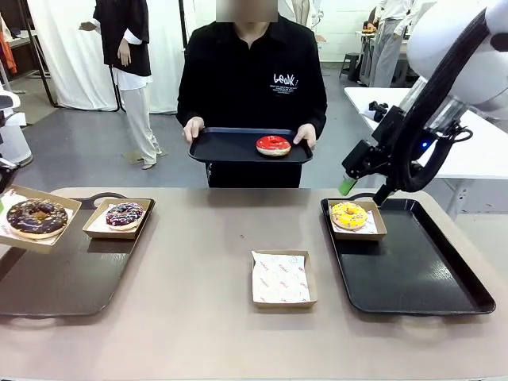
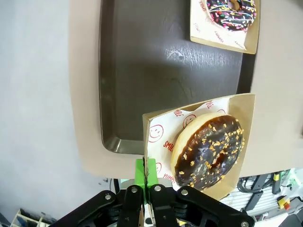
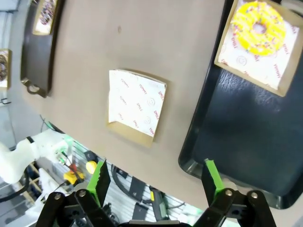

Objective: Individually package the donuts and arrange them on the tray.
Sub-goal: Place the picked Paper togo box on the Handle tray while simultaneously picking up another Paper togo box from the table with the other hand.

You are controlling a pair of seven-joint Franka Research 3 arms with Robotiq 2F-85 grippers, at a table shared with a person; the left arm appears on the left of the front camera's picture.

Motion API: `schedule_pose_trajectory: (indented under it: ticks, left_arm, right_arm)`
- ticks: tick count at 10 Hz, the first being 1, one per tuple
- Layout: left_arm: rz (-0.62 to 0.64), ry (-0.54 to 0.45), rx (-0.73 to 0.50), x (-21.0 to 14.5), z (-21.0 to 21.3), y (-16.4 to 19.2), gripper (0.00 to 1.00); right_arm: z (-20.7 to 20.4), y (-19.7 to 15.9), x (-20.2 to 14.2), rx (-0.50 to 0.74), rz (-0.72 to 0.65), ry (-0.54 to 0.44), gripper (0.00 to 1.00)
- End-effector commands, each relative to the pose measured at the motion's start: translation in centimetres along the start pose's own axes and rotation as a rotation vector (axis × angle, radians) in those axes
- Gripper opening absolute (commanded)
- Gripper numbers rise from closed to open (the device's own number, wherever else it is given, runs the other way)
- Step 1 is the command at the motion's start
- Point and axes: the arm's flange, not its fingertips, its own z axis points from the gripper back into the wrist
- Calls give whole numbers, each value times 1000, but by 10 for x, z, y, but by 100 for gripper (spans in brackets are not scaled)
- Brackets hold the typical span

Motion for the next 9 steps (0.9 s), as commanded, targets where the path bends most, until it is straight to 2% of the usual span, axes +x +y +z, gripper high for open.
schedule_pose_trajectory:
  ticks: [1, 2, 8, 9]
  left_arm:
    - [-47, -75, -1, 5, -4, -2, 1]
    - [0, 0, 0, 0, 0, 0, 1]
    - [-5, -7, 0, 1, -3, -1, 1]
    - [-1, -30, 27, 5, -4, 1, 1]
  right_arm:
    - [6, -1, 3, 3, -3, -2, 100]
    - [6, -1, 3, 3, -3, -2, 100]
    - [4, -2, 1, 7, -3, -8, 100]
    - [-7, 12, -1, -54, -31, 5, 100]
